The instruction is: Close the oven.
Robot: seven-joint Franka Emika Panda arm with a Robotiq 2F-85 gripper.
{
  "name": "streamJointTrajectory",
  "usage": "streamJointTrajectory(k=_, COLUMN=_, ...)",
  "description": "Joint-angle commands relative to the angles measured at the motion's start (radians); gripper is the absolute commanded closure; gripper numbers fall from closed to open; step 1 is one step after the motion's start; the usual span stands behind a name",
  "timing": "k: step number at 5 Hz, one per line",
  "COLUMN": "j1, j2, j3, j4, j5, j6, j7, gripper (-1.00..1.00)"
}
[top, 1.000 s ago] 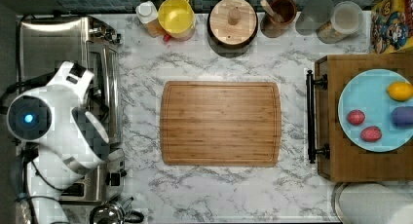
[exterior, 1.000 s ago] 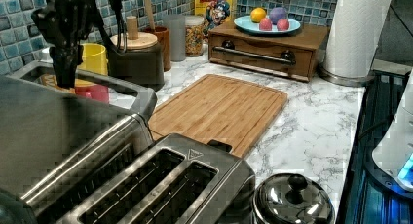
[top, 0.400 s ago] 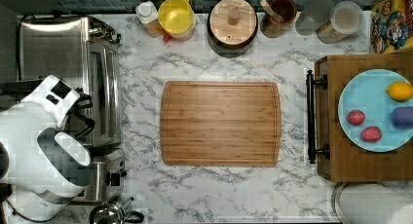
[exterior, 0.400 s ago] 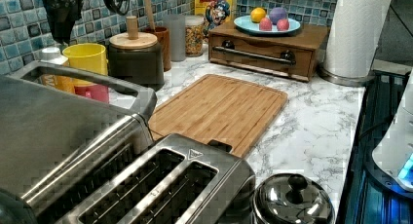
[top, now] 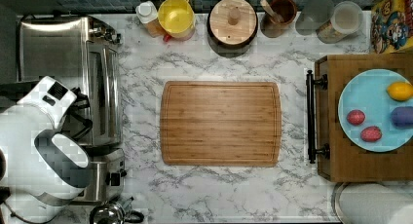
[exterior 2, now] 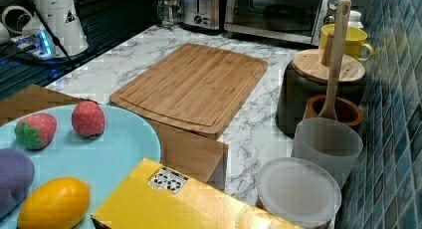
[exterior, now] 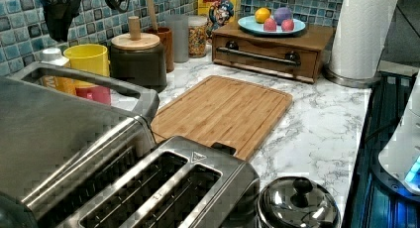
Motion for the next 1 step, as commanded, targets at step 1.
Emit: streamJointTrajectory(k=1, j1=0.018, j2=-0.022, j3=0.014, j4=0.057, j5=-0.012, j6=-0.005, j7=0.015, gripper=1.00)
